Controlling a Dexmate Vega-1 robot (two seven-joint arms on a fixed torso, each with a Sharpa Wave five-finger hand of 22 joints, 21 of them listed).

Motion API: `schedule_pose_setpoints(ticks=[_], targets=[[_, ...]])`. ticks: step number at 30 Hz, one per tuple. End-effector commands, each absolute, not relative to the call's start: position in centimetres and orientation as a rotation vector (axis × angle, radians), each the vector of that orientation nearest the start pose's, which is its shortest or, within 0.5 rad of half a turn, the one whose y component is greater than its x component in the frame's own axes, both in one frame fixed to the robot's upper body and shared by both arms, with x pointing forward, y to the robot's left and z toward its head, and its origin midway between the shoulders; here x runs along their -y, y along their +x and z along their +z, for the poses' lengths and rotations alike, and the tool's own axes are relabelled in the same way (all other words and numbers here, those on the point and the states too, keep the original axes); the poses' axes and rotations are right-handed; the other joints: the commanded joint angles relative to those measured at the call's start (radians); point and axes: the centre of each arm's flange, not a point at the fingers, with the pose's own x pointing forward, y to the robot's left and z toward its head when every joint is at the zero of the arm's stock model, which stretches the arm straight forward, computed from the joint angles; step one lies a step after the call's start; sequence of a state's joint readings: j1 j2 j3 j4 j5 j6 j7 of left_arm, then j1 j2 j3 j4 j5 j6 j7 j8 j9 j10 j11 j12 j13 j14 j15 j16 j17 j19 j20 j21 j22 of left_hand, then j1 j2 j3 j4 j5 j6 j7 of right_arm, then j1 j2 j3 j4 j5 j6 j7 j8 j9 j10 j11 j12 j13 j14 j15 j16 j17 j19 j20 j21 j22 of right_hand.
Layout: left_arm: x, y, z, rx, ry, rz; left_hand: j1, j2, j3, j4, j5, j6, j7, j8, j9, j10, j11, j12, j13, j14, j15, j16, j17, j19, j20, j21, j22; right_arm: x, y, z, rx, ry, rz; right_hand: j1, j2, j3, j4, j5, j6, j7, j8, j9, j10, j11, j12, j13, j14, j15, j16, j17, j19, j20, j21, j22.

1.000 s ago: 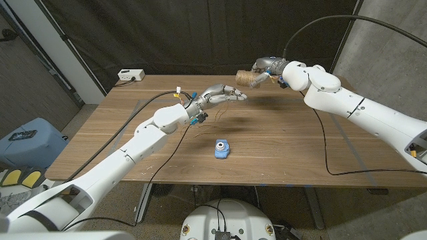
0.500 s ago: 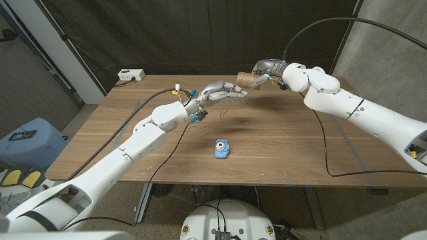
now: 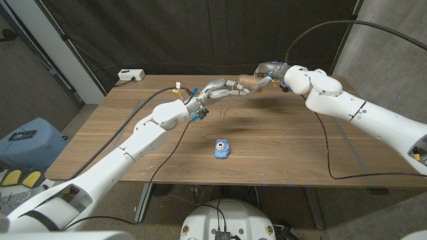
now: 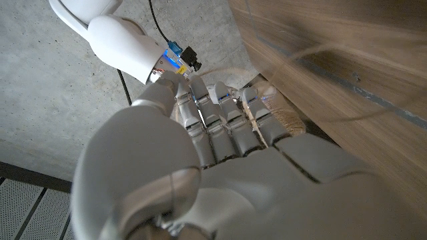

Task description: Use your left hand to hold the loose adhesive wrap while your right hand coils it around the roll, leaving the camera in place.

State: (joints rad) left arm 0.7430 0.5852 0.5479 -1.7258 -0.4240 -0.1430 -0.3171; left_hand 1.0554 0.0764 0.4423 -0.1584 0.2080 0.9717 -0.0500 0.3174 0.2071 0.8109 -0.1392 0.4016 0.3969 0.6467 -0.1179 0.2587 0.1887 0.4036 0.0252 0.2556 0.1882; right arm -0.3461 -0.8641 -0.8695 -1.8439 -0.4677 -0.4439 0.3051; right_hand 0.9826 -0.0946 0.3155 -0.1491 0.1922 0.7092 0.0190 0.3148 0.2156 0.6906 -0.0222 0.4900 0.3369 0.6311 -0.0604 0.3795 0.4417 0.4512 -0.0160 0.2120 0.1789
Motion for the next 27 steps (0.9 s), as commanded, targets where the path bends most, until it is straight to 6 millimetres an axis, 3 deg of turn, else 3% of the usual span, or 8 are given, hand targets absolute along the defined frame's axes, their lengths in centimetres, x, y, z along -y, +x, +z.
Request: schedule_pose_setpoints(ticks=[1, 27], targets=[[-11.0, 55.2, 6.3, 0.781, 0.435, -0.802, 0.004, 0.009, -0.001, 0.001, 0.008, 0.006, 0.001, -0.004, 0.002, 0.010, 0.003, -0.004, 0.003, 0.011, -0.001, -0.001, 0.001, 0.007, 0.004, 0.005, 0.005, 19.7, 59.7, 13.2, 0.471, -1.584, 0.038, 0.054, 0.118, -0.004, 0.002, 0.006, 0.142, -0.129, 0.008, 0.006, 0.137, -0.134, 0.007, 0.005, 0.007, -0.152, 0.002, 0.004, 0.008, -0.002, 0.004, 0.003], [-10.2, 55.1, 7.1, 0.797, 0.433, -0.800, 0.005, 0.013, -0.005, -0.001, 0.010, 0.032, 0.001, 0.004, 0.002, 0.040, -0.003, 0.002, 0.012, 0.035, -0.007, 0.004, 0.003, 0.018, -0.002, 0.009, 0.005, 20.6, 60.1, 12.0, 0.444, -1.580, 0.050, 0.055, 0.124, -0.007, 0.002, 0.005, 0.143, -0.129, 0.007, 0.006, 0.140, -0.134, 0.005, 0.006, 0.008, -0.152, 0.002, 0.010, 0.009, -0.002, 0.004, 0.003]])
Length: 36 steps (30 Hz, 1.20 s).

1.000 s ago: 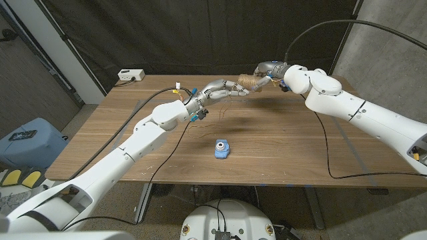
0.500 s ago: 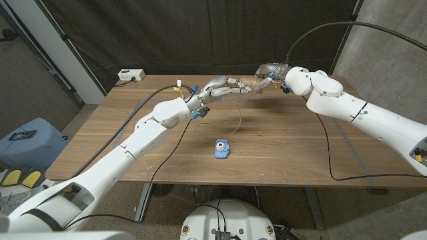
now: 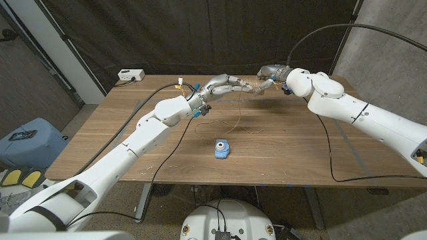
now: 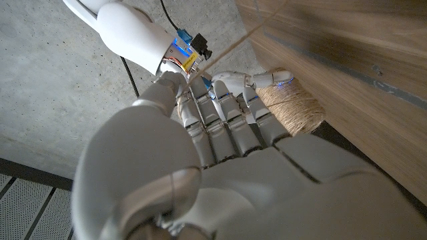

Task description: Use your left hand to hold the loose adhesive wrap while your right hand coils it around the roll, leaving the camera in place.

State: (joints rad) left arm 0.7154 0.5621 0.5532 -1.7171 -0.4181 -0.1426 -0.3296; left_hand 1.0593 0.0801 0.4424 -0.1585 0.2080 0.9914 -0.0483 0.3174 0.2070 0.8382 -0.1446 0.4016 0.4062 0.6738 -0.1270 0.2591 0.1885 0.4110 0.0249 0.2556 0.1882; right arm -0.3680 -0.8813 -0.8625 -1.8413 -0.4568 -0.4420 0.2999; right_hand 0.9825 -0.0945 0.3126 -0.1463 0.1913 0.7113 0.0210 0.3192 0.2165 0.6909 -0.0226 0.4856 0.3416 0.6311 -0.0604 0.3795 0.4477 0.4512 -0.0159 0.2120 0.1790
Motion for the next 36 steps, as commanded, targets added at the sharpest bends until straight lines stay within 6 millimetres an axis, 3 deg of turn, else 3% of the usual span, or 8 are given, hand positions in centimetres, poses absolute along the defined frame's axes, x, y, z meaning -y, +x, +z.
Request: schedule_pose_setpoints(ticks=[1, 36], targets=[[-10.2, 55.1, 7.2, 0.799, 0.433, -0.799, 0.001, 0.009, -0.005, 0.000, 0.010, 0.013, 0.000, 0.004, 0.002, 0.014, 0.001, 0.002, 0.003, 0.009, 0.001, 0.004, 0.004, 0.011, -0.002, 0.009, 0.005, 20.6, 60.1, 11.9, 0.444, -1.582, 0.052, 0.056, 0.122, -0.004, -0.002, 0.005, 0.142, -0.131, 0.003, 0.005, 0.140, -0.132, 0.009, 0.001, 0.009, -0.152, 0.002, 0.004, 0.009, -0.002, 0.004, 0.003], [-10.6, 54.8, 9.7, 0.859, 0.439, -0.807, 0.002, 0.011, -0.009, -0.002, 0.011, 0.015, 0.000, 0.003, 0.002, 0.018, 0.003, -0.003, 0.014, 0.014, -0.005, -0.001, 0.005, 0.013, -0.001, 0.010, 0.005, 20.4, 59.6, 10.0, 0.435, -1.583, 0.088, 0.059, 0.122, 0.002, -0.005, 0.007, 0.144, -0.132, 0.002, 0.004, 0.142, -0.133, 0.005, 0.002, 0.017, -0.151, -0.014, -0.006, 0.012, -0.002, 0.004, 0.003]])
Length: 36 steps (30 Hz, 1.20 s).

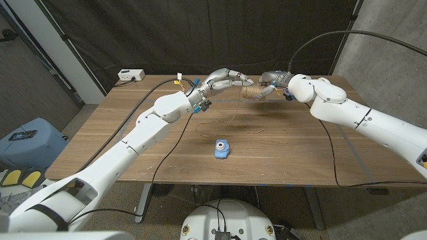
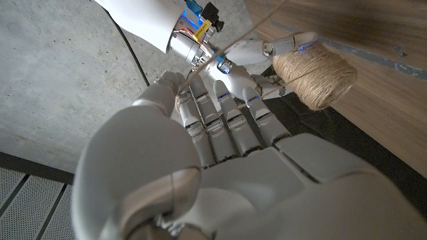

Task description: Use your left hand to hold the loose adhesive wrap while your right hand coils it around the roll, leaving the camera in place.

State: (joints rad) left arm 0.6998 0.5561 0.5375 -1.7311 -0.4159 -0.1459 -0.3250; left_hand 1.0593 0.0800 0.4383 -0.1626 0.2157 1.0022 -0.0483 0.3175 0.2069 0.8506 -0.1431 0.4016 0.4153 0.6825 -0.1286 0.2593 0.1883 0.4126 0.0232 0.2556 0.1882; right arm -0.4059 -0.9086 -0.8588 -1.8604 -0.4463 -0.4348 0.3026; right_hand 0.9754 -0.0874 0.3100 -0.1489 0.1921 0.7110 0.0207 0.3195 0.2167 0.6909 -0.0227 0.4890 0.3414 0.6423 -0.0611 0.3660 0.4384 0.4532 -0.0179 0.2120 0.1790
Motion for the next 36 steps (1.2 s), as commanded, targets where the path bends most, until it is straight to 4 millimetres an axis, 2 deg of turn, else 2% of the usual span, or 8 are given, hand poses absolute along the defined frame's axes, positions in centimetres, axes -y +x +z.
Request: schedule_pose_setpoints(ticks=[1, 10, 36], targets=[[-10.6, 54.8, 9.8, 0.861, 0.439, -0.810, 0.002, 0.011, -0.004, 0.002, 0.004, 0.004, 0.000, 0.003, 0.002, 0.004, 0.002, -0.004, 0.005, 0.004, -0.003, -0.002, 0.004, 0.011, 0.001, 0.010, 0.005, 20.4, 59.6, 10.0, 0.435, -1.583, 0.089, 0.067, 0.114, 0.005, -0.003, 0.006, 0.145, -0.131, 0.002, 0.004, 0.142, -0.132, 0.001, 0.002, 0.006, -0.151, 0.000, 0.004, 0.010, 0.001, 0.004, 0.003], [-10.5, 55.3, 10.5, 0.864, 0.443, -0.825, 0.000, 0.016, -0.007, 0.006, 0.004, 0.003, 0.001, 0.001, 0.002, 0.005, 0.004, -0.006, 0.008, 0.011, -0.006, 0.002, 0.009, 0.012, 0.001, 0.010, 0.005, 20.1, 59.7, 9.8, 0.435, -1.576, 0.104, 0.067, 0.115, 0.004, -0.003, 0.006, 0.146, -0.131, 0.002, 0.004, 0.143, -0.132, 0.001, 0.002, 0.006, -0.152, -0.002, 0.004, 0.010, 0.000, 0.003, 0.003], [-11.5, 56.2, 12.2, 0.894, 0.426, -0.823, -0.001, 0.016, -0.012, 0.005, 0.005, 0.002, 0.001, -0.001, 0.002, 0.006, 0.012, -0.012, 0.015, 0.025, 0.014, 0.009, 0.017, 0.013, 0.001, 0.009, 0.005, 19.4, 60.4, 9.1, 0.423, -1.579, 0.126, 0.067, 0.114, 0.004, -0.003, 0.007, 0.147, -0.132, 0.001, 0.003, 0.143, -0.132, -0.002, 0.004, 0.010, -0.150, -0.006, 0.005, 0.010, 0.000, 0.003, 0.003]])
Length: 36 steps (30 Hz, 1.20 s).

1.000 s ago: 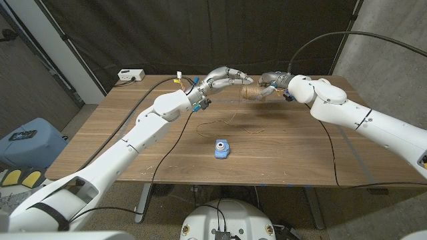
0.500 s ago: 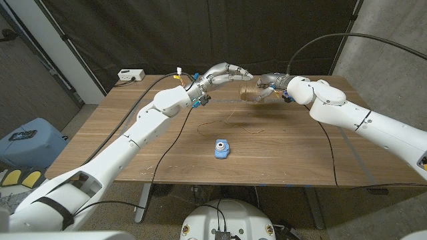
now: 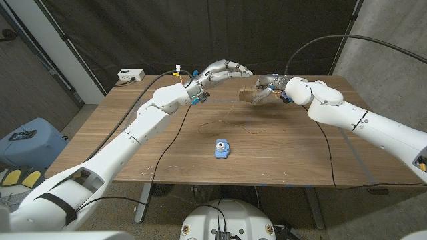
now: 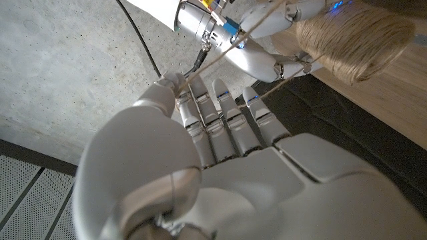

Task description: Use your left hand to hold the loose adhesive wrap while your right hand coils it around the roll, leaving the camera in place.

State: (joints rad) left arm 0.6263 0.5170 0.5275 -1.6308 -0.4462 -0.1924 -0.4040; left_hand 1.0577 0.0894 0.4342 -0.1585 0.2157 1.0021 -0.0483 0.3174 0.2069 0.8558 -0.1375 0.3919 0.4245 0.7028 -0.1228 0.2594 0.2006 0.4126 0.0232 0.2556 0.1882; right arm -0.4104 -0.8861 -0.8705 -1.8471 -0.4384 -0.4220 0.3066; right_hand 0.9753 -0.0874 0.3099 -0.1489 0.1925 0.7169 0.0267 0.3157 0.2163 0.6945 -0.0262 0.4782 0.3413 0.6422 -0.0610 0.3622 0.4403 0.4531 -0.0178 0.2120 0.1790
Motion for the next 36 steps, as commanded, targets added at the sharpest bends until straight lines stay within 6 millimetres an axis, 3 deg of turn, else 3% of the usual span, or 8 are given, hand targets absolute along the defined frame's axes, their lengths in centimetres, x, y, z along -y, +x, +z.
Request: schedule_pose_setpoints(ticks=[1, 36], targets=[[-11.6, 56.2, 12.3, 0.896, 0.426, -0.822, 0.000, 0.007, -0.008, 0.000, 0.005, 0.003, 0.002, 0.000, 0.002, 0.002, 0.005, -0.002, 0.006, 0.005, 0.008, 0.009, 0.005, 0.013, 0.001, 0.010, 0.005, 19.3, 60.3, 9.0, 0.421, -1.579, 0.128, 0.067, 0.114, 0.004, -0.003, 0.006, 0.142, -0.138, 0.005, 0.004, 0.139, -0.129, 0.009, 0.004, 0.010, -0.151, -0.002, 0.003, 0.010, -0.001, 0.003, 0.003], [-12.0, 57.4, 13.6, 0.908, 0.430, -0.811, 0.000, 0.009, -0.012, 0.000, 0.008, 0.001, 0.005, -0.004, 0.002, 0.005, 0.017, -0.009, 0.016, 0.006, 0.002, 0.011, 0.012, 0.011, 0.001, 0.008, 0.005, 17.6, 58.9, 7.8, 0.471, -1.601, 0.172, 0.066, 0.116, 0.003, -0.002, 0.006, 0.148, -0.139, 0.006, 0.003, 0.144, -0.131, 0.007, 0.005, 0.011, -0.151, -0.006, 0.007, 0.011, 0.001, 0.002, 0.003]])
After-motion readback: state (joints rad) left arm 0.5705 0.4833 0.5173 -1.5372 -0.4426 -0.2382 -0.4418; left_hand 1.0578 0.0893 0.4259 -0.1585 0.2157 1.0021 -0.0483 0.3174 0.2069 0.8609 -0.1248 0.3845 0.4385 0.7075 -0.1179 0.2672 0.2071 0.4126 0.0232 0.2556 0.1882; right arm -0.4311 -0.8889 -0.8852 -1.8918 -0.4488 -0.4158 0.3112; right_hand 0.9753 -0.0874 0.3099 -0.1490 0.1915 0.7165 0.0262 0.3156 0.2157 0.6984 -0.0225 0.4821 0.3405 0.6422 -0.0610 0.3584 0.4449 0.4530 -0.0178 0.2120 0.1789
